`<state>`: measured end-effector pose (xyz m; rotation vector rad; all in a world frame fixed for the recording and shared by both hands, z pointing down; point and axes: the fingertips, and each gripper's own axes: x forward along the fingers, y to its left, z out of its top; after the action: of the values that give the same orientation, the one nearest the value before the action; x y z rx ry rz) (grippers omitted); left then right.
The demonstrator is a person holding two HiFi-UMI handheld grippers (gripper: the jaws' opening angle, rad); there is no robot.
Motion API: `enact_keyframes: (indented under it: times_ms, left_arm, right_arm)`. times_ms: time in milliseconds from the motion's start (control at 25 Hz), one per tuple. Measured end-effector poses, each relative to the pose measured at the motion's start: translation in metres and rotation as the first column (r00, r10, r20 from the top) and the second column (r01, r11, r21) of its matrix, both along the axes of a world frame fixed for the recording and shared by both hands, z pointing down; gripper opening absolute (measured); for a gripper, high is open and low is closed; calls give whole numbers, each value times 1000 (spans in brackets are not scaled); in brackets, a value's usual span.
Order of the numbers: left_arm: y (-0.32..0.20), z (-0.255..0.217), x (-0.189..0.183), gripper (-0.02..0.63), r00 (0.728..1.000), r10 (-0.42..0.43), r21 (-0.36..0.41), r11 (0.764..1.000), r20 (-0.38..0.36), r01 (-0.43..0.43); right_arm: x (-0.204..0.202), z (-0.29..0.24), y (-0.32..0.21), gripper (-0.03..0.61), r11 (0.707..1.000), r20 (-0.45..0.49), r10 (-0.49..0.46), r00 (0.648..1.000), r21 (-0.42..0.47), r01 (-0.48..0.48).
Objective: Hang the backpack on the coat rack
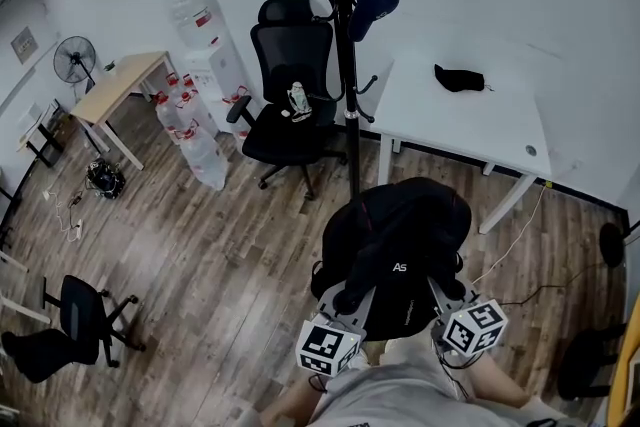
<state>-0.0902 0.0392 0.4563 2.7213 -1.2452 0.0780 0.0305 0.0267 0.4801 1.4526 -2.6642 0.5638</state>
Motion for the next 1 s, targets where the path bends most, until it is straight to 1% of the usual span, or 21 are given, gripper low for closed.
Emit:
enact_keyframes:
  times_ms: [320, 600, 760, 1000]
  left_arm:
    - [-32, 4, 9, 29, 999, -33, -27, 999, 6, 33]
    - [-86, 11, 34, 29, 994, -107, -39, 993, 14, 107]
    - [-118, 24, 44, 29, 986, -166, -34, 985, 25, 167]
    - [-170, 48, 57, 29, 971, -237, -84, 968, 16, 237]
  right_arm:
    - [8, 3, -35, 34, 999, -3, -33, 999, -16, 33]
    - [32, 9, -93, 34, 997, -11, -78, 997, -25, 78]
    - [43, 20, -126, 34, 994, -16, -104, 995, -30, 103]
    - [55, 41, -183, 34, 987, -32, -151, 988, -55, 150]
